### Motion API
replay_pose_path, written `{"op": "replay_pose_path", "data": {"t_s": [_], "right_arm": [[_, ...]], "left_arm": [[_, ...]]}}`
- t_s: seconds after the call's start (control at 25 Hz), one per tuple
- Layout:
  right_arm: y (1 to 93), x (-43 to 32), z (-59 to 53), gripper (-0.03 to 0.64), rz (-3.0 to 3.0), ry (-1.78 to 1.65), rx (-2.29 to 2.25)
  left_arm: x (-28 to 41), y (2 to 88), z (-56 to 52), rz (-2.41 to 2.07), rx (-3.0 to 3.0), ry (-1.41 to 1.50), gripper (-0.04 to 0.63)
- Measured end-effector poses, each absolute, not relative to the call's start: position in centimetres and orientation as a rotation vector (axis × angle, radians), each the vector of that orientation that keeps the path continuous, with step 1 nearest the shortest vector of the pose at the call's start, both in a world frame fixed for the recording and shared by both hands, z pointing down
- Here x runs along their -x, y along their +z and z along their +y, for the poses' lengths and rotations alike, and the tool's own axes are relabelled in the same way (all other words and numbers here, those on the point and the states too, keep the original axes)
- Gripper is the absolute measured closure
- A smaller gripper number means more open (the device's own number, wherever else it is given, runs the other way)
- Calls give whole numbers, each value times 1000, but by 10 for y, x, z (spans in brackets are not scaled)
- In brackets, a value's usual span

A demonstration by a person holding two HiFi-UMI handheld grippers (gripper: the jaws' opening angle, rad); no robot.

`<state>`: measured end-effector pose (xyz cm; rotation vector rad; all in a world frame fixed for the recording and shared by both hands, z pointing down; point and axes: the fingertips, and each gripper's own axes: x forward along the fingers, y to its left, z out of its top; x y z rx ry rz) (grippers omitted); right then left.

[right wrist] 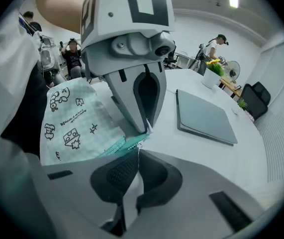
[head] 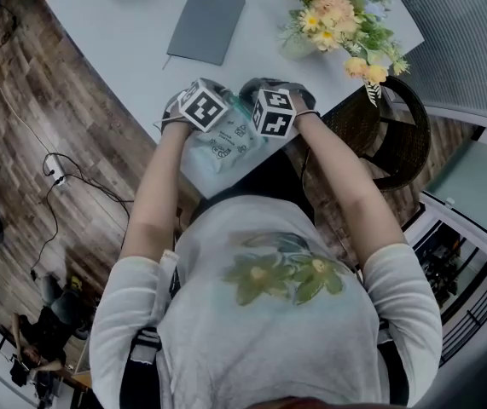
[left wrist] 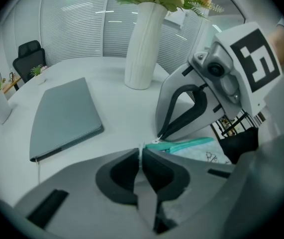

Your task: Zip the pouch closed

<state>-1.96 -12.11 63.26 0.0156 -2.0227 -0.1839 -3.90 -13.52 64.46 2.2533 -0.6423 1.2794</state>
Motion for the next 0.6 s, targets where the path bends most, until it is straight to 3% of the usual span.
{"op": "replay_pose_path", "data": {"t_s": [0.6], "right_arm": [[631,14,-115,598,-1979,-247,53]], "left_arm": [[38,645,-135,-669,-2257,1261,569]]}}
